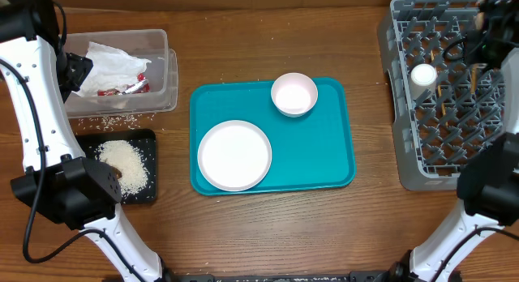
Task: Sort waste into correct bins and load items into the dishwasher
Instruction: 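Carry the chopstick right and stand it upright in a rack slot, then open the right gripper and lift it out of the rack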
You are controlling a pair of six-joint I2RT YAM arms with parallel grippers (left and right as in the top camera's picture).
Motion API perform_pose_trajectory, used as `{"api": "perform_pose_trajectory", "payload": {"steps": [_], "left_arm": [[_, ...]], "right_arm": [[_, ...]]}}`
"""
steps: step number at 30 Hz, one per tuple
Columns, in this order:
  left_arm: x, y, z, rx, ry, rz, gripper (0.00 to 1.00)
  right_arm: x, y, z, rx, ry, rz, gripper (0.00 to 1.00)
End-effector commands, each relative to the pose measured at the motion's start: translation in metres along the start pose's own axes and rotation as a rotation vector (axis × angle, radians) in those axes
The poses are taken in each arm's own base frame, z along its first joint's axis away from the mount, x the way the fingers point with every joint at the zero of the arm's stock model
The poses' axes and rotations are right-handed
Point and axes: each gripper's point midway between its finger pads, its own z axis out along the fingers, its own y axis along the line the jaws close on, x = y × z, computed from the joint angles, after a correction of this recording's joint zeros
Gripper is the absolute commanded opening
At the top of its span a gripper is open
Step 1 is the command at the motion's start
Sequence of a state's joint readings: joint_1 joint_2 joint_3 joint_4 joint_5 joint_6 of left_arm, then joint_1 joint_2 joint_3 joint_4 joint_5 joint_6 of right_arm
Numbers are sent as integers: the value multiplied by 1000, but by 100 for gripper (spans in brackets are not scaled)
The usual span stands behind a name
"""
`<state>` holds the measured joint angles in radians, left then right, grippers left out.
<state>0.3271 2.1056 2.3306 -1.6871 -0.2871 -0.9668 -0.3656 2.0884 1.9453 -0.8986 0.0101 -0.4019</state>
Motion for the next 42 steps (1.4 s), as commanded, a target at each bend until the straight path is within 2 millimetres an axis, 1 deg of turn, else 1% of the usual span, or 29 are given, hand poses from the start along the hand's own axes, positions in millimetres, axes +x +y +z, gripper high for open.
{"api": "perform_pose_trajectory", "payload": {"steps": [1,2,4,6,7,8,9,10,11,12,13,15,16,17,18,19,21,22,25,26,28,29,30,31,33,35,37,39,42], "left_arm": [[0,2,-8,11,-15,-11,100],[0,2,-8,11,-15,-11,100],[0,2,-8,11,-15,-11,100],[0,2,-8,11,-15,-11,100],[0,2,-8,11,-15,-11,100],[0,2,-8,11,-15,-11,100],[0,2,-8,11,-15,-11,100],[0,2,-8,11,-15,-11,100],[0,2,-8,11,-15,-11,100],[0,2,-8,11,-15,-11,100],[0,2,-8,11,-15,-11,100],[0,2,-8,11,-15,-11,100],[0,2,-8,11,-15,-11,100],[0,2,-8,11,-15,-11,100],[0,2,-8,11,-15,-11,100],[0,2,-8,11,-15,-11,100],[0,2,-8,11,-15,-11,100],[0,2,-8,11,-15,-11,100],[0,2,-8,11,-15,-12,100],[0,2,-8,11,-15,-12,100],[0,2,-8,11,-15,-12,100],[0,2,-8,11,-15,-12,100],[0,2,-8,11,-15,-12,100],[0,2,-8,11,-15,-12,100],[0,2,-8,11,-15,-12,100],[0,2,-8,11,-15,-12,100],[0,2,-8,11,-15,-12,100],[0,2,-8,11,-15,-12,100],[0,2,-8,11,-15,-12,100]], "right_arm": [[5,16,11,-81,11,-71,4],[7,16,12,-85,18,-70,6],[13,18,14,-94,41,-69,15],[15,19,14,-98,51,-68,18],[16,19,14,-98,52,-68,26],[15,20,14,-99,52,-68,36],[15,20,14,-100,52,-67,43],[15,21,14,-100,53,-57,44],[15,22,14,-100,54,-41,52],[15,22,13,-100,55,-32,58],[15,22,12,-100,56,-16,59],[12,22,6,-104,47,43,49],[8,25,1,-123,32,69,45],[0,34,-12,-179,1,98,43],[-12,48,-33,-271,-49,130,42],[-20,57,-49,-330,-81,162,42],[-28,72,-80,-432,-112,228,43],[-29,82,-99,-495,-118,254,43],[-19,113,-154,-690,-87,304,43],[-13,121,-168,-741,-67,314,46],[-1,133,-189,-806,-24,330,47],[5,136,-194,-817,3,343,52],[10,138,-197,-821,28,352,64],[16,140,-199,-826,59,365,67],[29,147,-202,-841,119,366,68],[40,158,-205,-863,155,310,68],[45,170,-207,-875,171,253,68],[50,188,-205,-850,201,182,68],[51,212,-195,-764,249,167,68]]}}
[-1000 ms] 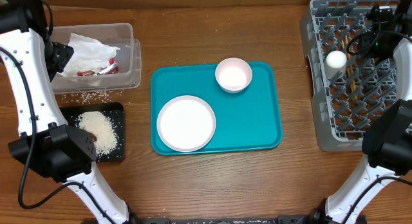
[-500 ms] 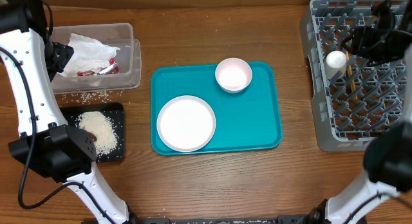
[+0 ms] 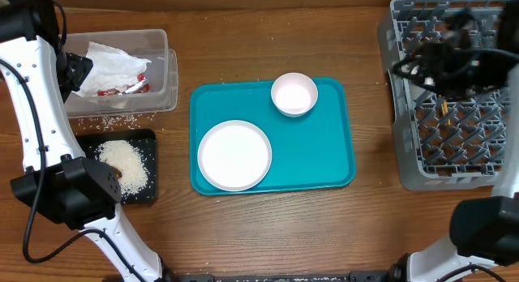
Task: Sort waste into correct bins and load items into the dishwasher
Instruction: 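Open the right gripper and lift it out of the rack, then move the right gripper left and grasp the small white bowl rim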
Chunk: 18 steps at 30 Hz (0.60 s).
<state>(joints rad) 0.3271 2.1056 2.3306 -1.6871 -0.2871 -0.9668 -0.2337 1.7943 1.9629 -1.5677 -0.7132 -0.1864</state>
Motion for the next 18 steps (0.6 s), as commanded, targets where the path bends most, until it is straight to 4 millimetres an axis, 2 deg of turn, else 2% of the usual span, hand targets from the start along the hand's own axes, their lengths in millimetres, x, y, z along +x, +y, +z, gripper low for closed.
{"api": "perform_pose_trajectory", "payload": {"steps": [1,3,4,5,6,9,11,18], "left_arm": [[0,2,-8,11,-15,-12,100],[0,2,-8,11,-15,-12,100],[0,2,-8,11,-15,-12,100],[0,2,-8,11,-15,-12,100],[0,2,-8,11,-15,-12,100],[0,2,-8,11,-15,-12,100],[0,2,-8,11,-15,-12,100],[0,2,-8,11,-15,-12,100]], "right_arm": [[3,9,34,140,47,4,68],[-1,6,49,262,27,47,68],[-7,3,62,391,-22,91,68],[-10,4,69,435,-50,99,68],[-14,13,85,463,-84,62,68],[-18,35,118,434,-121,17,68],[-19,51,152,396,-128,-37,68],[-18,53,241,417,-99,-143,71]]}}
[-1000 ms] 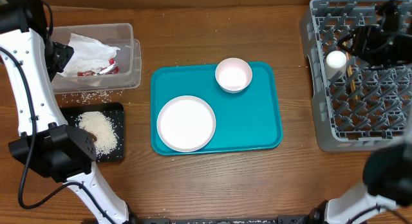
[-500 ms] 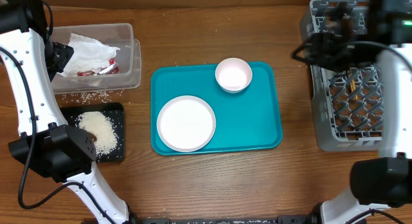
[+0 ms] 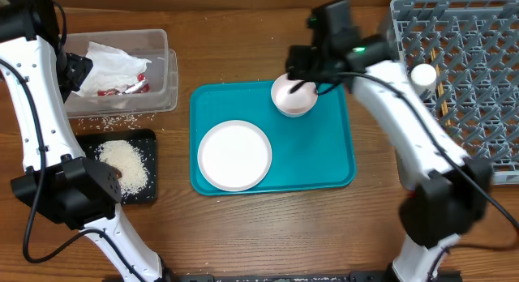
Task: Sort waste into correct bins and load items into the dishwasher
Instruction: 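Move the right gripper left and grasp the small white bowl rim, then lift the white bowl and carry it right to the dish rack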
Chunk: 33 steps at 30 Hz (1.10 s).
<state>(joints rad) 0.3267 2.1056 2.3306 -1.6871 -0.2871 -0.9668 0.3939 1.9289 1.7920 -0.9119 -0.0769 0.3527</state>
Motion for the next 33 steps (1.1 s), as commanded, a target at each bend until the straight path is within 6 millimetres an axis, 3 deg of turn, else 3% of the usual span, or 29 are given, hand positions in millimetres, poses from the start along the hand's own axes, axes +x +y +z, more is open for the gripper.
{"api": "perform_pose_trajectory", "payload": {"steps": [1,8,15,19,24,29,33], "left_arm": [[0,2,-8,11,-15,-12,100],[0,2,-8,11,-15,-12,100],[0,2,-8,11,-15,-12,100],[0,2,-8,11,-15,-12,100],[0,2,-8,11,-15,-12,100],[0,2,-8,11,-15,-12,100],[0,2,-8,11,-15,-12,100]], "right_arm": [[18,-2,56,70,45,-34,72],[47,-3,107,98,130,-87,68],[67,-7,123,187,165,-172,65],[85,-15,134,224,225,-188,53],[96,-14,133,236,257,-198,48],[96,-13,126,244,273,-195,26],[78,-2,107,239,265,-194,16]]}}
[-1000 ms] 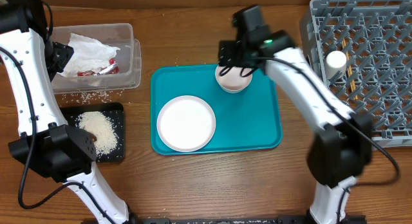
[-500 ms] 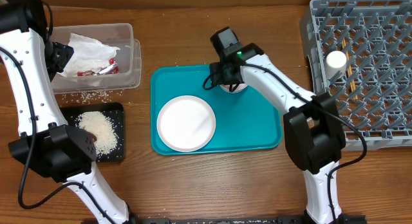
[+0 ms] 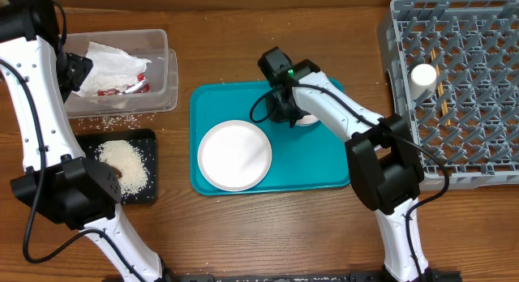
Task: Sort waste into correct bins and load items into the dishwasher
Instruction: 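Lift the white bowl and carry it right to the dish rack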
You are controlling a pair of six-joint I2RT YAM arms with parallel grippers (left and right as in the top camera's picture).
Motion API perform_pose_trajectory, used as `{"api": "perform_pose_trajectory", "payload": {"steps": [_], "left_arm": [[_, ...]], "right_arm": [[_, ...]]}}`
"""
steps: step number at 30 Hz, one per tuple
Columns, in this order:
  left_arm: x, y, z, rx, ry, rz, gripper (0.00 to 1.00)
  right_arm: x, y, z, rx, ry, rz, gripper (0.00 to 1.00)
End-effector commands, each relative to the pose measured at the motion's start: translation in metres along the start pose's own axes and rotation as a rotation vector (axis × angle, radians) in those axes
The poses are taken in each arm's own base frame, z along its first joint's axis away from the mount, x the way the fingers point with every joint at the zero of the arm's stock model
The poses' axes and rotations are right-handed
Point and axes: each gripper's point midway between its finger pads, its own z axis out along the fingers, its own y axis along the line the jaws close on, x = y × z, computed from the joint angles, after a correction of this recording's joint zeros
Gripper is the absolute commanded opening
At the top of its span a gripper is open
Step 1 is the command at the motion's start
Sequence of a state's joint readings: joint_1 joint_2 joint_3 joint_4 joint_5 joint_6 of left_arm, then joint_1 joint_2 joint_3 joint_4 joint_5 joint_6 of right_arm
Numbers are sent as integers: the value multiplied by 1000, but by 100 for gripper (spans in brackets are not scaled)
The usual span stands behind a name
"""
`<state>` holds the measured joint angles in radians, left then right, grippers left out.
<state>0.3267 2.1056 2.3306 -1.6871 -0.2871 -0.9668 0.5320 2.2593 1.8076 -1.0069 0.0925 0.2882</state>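
Note:
A teal tray (image 3: 324, 164) lies mid-table with a white plate (image 3: 235, 155) on its left half. Only a sliver of the white bowl (image 3: 307, 118) shows at the tray's far side, under my right arm. My right gripper (image 3: 280, 105) is down at the bowl's left edge; its jaws are dark against the arm and I cannot tell how they stand. The grey dishwasher rack (image 3: 454, 152) is at the right with a white cup (image 3: 422, 74) in it. My left gripper (image 3: 77, 74) hangs at the clear bin's left end, state unreadable.
The clear bin (image 3: 162, 87) at the far left holds crumpled white paper (image 3: 113, 59) and red wrappers (image 3: 126, 89). In front of it is a black tray (image 3: 150, 138) with a heap of rice (image 3: 123, 162), and loose grains (image 3: 113, 120) lie between them.
My right gripper has shifted from above the bowl's far right side to its near left edge, and the arm now covers most of the bowl. The left arm, plate and cup are unchanged.
My right gripper was over the rack near the white cup, then blurred over the rack's left part. It then stood above the bowl on the tray, and now sits low at the bowl's left edge. The left arm stayed by the clear bin throughout.

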Motion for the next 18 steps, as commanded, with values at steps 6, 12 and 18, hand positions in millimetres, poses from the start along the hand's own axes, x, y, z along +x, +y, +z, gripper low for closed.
{"api": "perform_pose_trajectory", "payload": {"steps": [6,12,18], "left_arm": [[0,2,-8,11,-15,-12,100],[0,2,-8,11,-15,-12,100],[0,2,-8,11,-15,-12,100]], "right_arm": [[-47,6,-86,-33,-124,15,4],[-76,-23,-155,-71,-222,80,4],[-67,-32,-151,-128,-152,44,40]]}}
